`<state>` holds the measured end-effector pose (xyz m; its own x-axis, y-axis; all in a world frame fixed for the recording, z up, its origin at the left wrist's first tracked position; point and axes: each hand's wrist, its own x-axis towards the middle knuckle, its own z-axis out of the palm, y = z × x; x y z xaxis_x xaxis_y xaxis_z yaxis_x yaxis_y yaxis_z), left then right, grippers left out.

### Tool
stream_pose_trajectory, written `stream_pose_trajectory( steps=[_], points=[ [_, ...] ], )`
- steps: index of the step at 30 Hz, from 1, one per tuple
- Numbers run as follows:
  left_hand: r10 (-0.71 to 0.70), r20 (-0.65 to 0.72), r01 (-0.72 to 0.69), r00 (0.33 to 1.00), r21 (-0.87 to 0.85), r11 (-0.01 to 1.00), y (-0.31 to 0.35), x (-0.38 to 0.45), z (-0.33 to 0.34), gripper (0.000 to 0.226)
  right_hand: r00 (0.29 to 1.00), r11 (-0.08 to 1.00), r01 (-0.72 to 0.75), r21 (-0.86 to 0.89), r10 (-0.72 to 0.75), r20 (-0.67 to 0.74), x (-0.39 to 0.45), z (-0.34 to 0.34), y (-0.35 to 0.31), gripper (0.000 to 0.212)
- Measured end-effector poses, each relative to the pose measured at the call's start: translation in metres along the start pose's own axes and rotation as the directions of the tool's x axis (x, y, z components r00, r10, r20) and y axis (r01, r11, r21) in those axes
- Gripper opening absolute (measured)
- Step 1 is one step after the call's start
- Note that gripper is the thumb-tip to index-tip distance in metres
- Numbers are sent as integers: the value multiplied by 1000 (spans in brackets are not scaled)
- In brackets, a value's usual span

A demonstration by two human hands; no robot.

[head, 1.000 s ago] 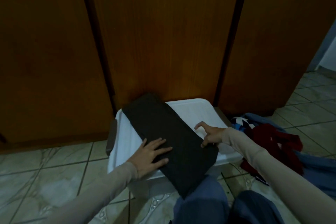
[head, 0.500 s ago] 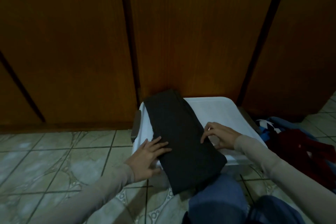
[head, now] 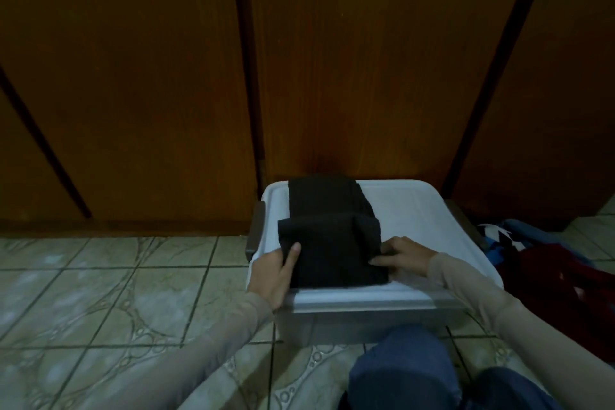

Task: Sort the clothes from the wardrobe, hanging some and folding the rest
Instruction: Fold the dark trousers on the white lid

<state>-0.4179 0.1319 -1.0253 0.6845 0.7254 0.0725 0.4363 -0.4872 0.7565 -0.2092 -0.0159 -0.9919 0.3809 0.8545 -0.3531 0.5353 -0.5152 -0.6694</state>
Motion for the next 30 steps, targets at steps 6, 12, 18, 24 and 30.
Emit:
stream_pose_trajectory(
  steps=[6, 12, 18, 24, 30],
  points=[
    [-76, 7, 76, 997, 27, 997, -1, 23, 2, 39, 987, 934, -127, 333, 85, 139, -4, 2, -12, 13],
    [-100, 8, 99, 995, 87, 991, 5, 36, 2, 34, 981, 960, -146, 240, 172, -90, 12, 4, -14, 31],
    [-91, -36, 97, 995, 261, 960, 4, 40, 3, 32, 966, 971, -221, 92, 231, -119, 16, 4, -13, 22],
    [-132, -47, 140, 990, 264, 954, 3, 45, 8, 30, 960, 967, -248, 52, 253, -119, 15, -5, -24, 28],
    [-228, -90, 240, 970, 174, 955, 10, 56, 10, 31, 975, 976, -185, -110, 168, -146, 14, -7, -18, 46]
  ],
)
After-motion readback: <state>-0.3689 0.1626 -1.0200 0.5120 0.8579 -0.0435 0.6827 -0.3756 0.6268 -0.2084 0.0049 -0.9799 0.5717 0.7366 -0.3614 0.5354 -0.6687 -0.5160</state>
